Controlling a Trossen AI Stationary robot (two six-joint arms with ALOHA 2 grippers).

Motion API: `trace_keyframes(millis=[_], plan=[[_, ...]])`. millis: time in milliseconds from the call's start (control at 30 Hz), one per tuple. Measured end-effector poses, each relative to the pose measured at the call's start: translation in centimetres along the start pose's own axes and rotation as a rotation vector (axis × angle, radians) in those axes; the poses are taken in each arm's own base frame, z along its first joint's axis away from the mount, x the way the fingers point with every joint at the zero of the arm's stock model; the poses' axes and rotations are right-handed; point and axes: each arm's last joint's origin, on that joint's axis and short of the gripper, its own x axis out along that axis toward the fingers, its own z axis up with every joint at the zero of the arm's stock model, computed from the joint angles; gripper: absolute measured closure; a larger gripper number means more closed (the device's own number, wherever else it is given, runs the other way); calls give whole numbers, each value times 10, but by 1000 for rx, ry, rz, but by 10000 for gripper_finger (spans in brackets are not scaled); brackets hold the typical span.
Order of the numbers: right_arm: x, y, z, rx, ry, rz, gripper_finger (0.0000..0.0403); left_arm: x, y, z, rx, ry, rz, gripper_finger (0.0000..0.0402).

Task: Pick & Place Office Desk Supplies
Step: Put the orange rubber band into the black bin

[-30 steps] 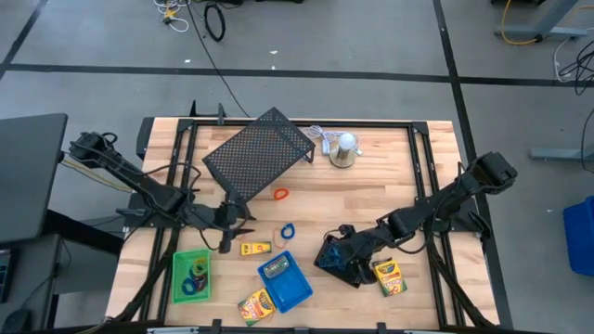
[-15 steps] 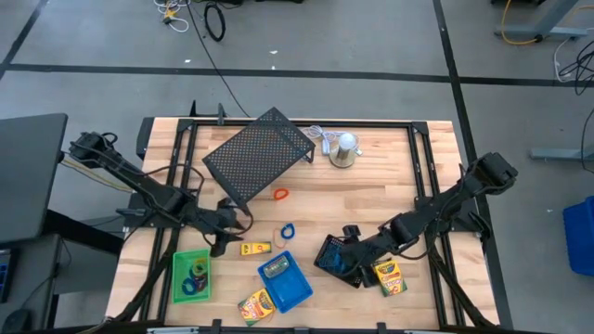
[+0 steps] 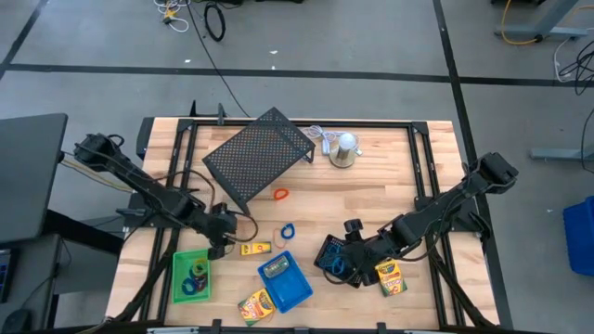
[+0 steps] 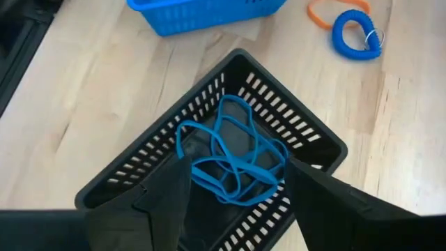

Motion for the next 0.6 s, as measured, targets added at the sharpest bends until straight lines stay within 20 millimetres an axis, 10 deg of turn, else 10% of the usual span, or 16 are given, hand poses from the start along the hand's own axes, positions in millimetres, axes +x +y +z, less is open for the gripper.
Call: trace_keyframes(millis=[600], plan=[[0,-1,-1,13,8,-11,165,38,-26,33,297,321,260,233]])
